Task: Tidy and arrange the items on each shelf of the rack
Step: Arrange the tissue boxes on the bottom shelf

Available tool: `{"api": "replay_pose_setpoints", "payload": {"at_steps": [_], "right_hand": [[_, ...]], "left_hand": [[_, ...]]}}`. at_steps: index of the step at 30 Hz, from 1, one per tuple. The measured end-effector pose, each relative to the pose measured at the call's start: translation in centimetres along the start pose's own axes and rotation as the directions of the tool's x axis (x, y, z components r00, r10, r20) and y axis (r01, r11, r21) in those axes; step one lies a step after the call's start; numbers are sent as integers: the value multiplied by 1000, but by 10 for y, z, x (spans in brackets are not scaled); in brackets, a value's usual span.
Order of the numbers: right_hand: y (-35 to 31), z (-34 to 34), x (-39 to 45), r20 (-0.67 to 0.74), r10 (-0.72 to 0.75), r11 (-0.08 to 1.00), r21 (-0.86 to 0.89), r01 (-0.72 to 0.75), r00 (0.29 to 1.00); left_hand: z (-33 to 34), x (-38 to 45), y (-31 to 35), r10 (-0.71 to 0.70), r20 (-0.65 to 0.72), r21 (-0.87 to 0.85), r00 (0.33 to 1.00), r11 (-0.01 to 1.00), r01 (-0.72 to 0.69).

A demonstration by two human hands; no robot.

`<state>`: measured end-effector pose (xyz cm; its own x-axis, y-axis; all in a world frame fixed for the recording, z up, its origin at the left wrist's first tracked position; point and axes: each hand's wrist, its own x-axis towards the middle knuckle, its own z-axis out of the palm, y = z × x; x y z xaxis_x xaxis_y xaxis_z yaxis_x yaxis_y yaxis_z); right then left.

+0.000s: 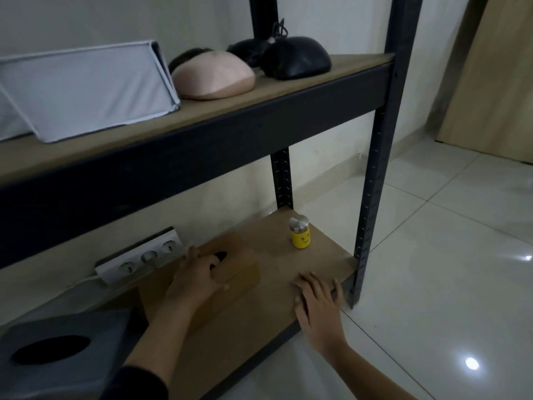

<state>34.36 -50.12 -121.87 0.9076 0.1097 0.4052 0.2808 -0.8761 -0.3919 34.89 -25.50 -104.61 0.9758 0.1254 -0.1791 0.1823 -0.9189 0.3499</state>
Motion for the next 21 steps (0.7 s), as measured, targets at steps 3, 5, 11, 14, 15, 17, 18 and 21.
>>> {"api": "replay_pose_setpoints", "payload": {"at_steps": [3,5,11,14,15,17,18,21], "right_hand": [[3,-2,-2,36,9,1000,-9,-8,999],[4,-4,-2,61,8,1000,-18,-7,998],[6,-6,-2,98,11,999,-31,-8,995],[7,-6,-2,81,2,1000,-12,-1,997],[6,-5,-2,75,2,1000,-9,-2,997],[6,-5,-2,64,2,1000,-4,-2,998],[5,-5,-2,58,2,1000,2,-2,998],[6,-5,-3,54,1,1000,10,-1,999]], "left_hand": [[16,7,24,71,-31,-75,997,995,-73],[30,12,46,105,-78,-42,991,993,-109],[60,27,73,170,-178,-25,969,984,-177],[62,29,69,194,-211,-30,958,978,-205],[63,30,68,199,-219,-30,955,977,-211],[63,31,66,188,-226,-34,956,979,-201],[63,32,66,180,-229,-37,957,980,-193],[64,33,65,166,-234,-38,958,983,-180]]}}
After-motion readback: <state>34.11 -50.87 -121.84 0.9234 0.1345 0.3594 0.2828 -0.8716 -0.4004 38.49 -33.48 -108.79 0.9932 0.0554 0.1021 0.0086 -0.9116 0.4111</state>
